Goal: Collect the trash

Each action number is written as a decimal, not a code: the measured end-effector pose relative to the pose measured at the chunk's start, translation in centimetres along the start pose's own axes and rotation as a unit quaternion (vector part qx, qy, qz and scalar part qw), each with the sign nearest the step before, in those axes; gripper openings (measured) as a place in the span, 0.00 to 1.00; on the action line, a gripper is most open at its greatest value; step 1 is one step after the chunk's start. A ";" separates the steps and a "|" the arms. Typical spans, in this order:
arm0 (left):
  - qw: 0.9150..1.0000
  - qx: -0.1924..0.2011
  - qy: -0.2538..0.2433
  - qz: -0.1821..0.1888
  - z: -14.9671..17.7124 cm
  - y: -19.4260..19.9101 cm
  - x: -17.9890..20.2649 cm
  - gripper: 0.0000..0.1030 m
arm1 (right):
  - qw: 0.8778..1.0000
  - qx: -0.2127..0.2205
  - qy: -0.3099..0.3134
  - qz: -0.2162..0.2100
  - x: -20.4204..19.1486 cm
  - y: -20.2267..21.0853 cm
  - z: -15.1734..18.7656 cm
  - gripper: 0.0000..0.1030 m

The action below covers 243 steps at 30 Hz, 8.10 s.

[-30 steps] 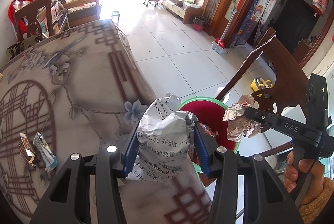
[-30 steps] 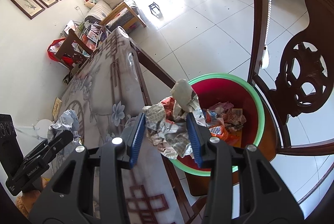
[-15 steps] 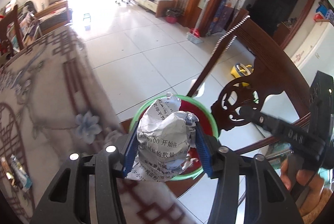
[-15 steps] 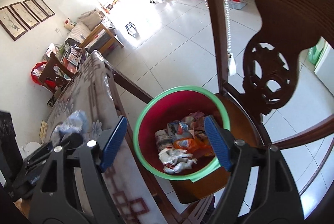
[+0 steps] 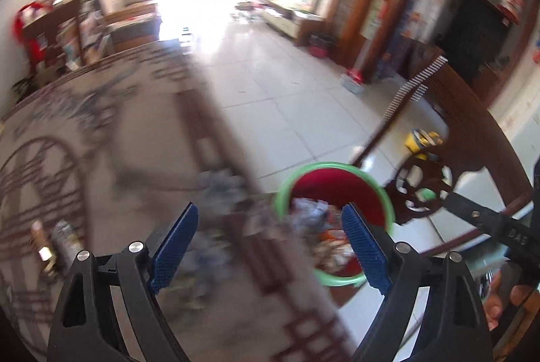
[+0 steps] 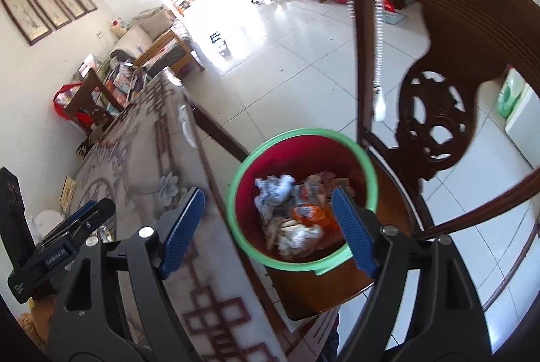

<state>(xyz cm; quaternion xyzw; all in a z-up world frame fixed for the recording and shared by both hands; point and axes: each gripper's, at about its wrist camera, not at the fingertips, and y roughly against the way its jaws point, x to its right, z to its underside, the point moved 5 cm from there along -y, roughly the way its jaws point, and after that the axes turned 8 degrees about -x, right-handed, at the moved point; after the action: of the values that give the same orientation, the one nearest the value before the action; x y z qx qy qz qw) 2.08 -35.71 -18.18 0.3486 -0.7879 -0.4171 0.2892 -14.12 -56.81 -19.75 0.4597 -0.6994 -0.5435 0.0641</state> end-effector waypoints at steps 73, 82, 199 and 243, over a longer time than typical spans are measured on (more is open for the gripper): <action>0.973 0.007 0.212 -0.097 13.1 10.0 -37.9 0.33 | 0.945 -0.122 0.297 -0.061 -41.7 -11.5 16.3 0.22; 0.981 0.026 0.178 -0.075 10.9 11.6 -33.3 0.33 | 0.953 -0.096 0.275 -0.078 -39.5 -8.0 15.5 0.22; 1.000 0.000 -0.005 0.028 1.7 6.0 -11.4 0.65 | 0.997 0.004 0.079 0.026 -18.6 -1.7 7.3 0.75; 0.991 0.094 0.091 -0.022 9.5 18.6 -31.0 0.80 | 0.980 0.011 0.197 -0.009 -38.4 -1.4 17.8 0.88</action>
<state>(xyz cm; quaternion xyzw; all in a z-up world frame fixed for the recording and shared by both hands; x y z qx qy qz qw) 7.51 0.72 -11.97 0.4279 -0.7862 -0.3142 0.3164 -1.97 -16.97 -12.31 0.5646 -0.6749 -0.4350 0.1911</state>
